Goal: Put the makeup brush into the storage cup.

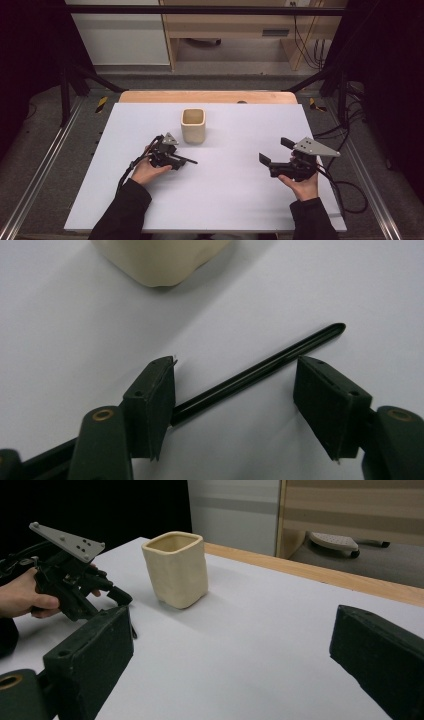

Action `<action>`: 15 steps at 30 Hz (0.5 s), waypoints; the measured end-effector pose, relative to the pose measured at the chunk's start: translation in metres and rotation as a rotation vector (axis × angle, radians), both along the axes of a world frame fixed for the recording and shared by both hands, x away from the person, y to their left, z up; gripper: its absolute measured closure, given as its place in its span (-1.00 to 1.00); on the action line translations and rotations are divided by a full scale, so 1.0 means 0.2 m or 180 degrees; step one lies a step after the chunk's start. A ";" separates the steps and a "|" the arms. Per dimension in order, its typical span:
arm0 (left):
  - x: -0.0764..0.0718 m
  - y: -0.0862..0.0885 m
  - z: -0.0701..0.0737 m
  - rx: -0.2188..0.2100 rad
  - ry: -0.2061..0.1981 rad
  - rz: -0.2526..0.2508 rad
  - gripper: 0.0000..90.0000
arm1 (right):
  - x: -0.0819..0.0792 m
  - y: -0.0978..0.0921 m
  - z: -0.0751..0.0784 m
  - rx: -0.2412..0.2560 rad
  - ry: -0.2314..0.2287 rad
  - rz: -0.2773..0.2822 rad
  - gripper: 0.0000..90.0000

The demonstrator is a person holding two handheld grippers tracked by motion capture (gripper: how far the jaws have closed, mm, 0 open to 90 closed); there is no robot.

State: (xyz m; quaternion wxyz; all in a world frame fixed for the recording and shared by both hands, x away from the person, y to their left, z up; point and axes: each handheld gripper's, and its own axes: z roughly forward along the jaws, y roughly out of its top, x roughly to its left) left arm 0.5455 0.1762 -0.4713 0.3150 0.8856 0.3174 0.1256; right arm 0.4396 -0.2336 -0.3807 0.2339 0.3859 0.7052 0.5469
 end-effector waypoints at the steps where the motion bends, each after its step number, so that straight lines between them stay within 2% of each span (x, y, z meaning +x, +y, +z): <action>1: -0.01 0.00 0.00 0.0013 0.0005 0.0001 -0.22 | 0.00 0.00 0.00 -0.0015 0.0001 0.0004 -0.91; 12: -0.04 0.00 0.02 0.0097 0.0049 -0.0068 0.07 | 0.00 0.00 0.00 -0.0029 0.0018 0.0006 -0.91; 15: -0.06 -0.01 0.03 0.0148 0.0063 -0.0102 0.22 | 0.00 0.00 0.00 -0.0031 0.0022 0.0018 -0.91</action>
